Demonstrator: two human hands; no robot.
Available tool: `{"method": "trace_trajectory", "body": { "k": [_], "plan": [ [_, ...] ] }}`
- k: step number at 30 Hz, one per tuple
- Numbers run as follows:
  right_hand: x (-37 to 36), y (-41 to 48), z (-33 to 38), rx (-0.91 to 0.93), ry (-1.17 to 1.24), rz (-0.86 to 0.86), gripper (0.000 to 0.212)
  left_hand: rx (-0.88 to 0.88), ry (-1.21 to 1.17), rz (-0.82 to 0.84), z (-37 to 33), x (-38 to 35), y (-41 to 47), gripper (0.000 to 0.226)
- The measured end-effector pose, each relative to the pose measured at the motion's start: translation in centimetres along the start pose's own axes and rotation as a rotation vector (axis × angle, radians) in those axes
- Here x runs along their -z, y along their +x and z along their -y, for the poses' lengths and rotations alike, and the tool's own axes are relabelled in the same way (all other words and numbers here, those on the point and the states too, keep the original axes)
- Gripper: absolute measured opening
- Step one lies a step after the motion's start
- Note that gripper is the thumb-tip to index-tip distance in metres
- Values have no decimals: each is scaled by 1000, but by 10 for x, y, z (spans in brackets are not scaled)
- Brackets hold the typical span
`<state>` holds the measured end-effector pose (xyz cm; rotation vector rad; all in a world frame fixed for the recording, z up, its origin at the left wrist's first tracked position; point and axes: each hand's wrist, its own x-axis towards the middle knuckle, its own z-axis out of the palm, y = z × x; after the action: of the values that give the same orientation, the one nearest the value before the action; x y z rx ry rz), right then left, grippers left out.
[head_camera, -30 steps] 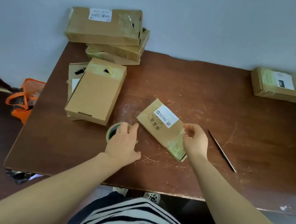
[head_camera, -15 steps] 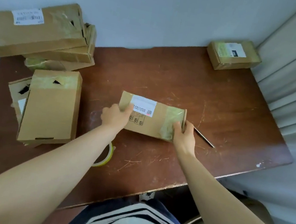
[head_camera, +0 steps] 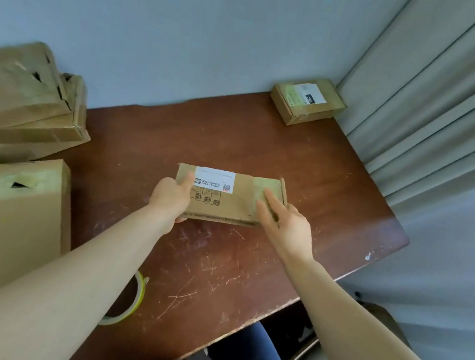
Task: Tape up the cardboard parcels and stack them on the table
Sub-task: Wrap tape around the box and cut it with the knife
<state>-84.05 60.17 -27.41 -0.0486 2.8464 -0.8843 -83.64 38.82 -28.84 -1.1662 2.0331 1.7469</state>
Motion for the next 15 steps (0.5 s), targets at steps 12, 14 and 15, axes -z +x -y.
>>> {"method": "trace_trajectory", "body": {
  "k": [12, 14, 15],
  "plan": [
    [51, 136, -39, -27, 401, 66, 77, -55, -236, -97, -83, -83, 21, 34],
    [60, 174, -56, 12, 397, 113, 66, -39, -275, -144, -102, -112, 30, 32],
    [65, 193, -66, 23, 423, 133, 59, -20, -293, -163, -110, -127, 34, 31]
  ]
}}
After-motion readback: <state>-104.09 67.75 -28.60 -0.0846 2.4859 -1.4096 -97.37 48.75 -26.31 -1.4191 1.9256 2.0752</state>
